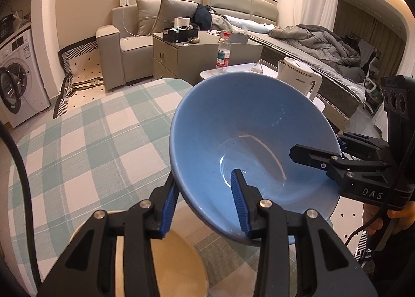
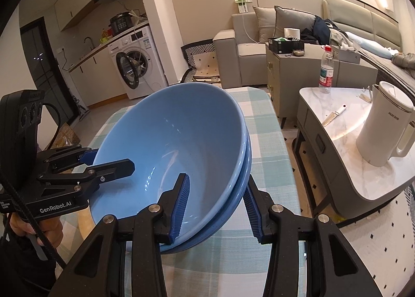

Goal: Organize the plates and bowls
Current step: 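Carry the nested blue bowls over the cream plate stack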

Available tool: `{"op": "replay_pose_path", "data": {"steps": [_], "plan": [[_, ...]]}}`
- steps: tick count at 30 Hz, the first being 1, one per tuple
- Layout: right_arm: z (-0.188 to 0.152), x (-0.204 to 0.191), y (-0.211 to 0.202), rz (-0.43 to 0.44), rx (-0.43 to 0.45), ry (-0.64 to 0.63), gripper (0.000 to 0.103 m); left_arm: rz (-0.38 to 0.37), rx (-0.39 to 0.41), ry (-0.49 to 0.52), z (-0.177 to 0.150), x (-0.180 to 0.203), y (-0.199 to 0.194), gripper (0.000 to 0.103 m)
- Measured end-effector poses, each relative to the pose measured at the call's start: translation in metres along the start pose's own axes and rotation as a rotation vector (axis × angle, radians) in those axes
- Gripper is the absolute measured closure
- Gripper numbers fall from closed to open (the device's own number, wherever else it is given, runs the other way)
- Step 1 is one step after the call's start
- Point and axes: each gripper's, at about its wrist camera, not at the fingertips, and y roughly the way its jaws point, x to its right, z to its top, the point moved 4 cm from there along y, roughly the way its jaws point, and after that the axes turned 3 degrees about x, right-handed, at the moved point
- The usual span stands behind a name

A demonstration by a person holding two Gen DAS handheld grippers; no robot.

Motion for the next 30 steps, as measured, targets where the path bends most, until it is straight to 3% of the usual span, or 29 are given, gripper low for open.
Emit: {"op": "replay_pose_path", "data": {"steps": [30], "plan": [[-0.015,-0.122,0.038,0.163,-0.050,-0.115,0.060,0.155,0.070,-0.142,-0.058,-0.089,-0.079,0.064]]}}
